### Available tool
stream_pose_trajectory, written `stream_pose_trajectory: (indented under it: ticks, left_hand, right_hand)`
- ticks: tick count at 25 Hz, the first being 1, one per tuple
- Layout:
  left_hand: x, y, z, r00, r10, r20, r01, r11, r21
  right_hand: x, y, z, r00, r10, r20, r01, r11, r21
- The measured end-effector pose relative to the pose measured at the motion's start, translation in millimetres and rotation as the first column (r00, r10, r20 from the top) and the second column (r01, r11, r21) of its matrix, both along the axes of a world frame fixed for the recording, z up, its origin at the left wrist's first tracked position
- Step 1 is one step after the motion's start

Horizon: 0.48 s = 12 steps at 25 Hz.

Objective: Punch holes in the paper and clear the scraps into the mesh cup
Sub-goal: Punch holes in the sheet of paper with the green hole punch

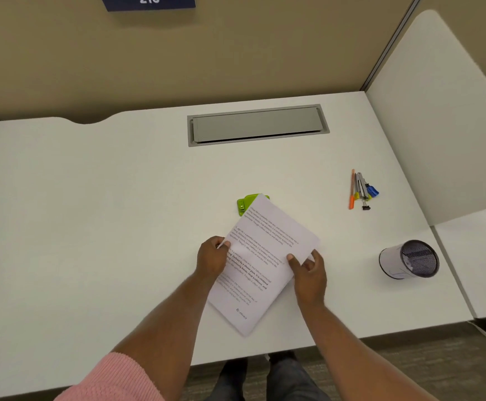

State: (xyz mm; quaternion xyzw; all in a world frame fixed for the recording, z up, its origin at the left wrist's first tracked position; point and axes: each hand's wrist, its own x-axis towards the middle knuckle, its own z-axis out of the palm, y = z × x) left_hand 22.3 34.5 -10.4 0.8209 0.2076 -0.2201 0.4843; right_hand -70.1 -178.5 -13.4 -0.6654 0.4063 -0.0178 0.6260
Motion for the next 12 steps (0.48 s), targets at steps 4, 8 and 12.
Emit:
stream_pose_trajectory:
  ticks: [4,8,12]
  left_hand:
    - [-5,0,13,0.993,0.117,0.019,-0.114,0.987,-0.113]
    - [-14,7,27,0.982,0.175,0.076,-0.16,0.973,-0.166]
    - [-22,15,45,0.969,0.178,0.17,-0.139,0.965,-0.221]
  right_hand:
    - [21,19,12,0.999,0.042,0.026,-0.044,0.992,0.122]
    - [39,25,31,0.997,0.035,0.072,-0.045,0.988,0.145]
    - [47,25,58,0.987,0.063,0.151,-0.081,0.99,0.116]
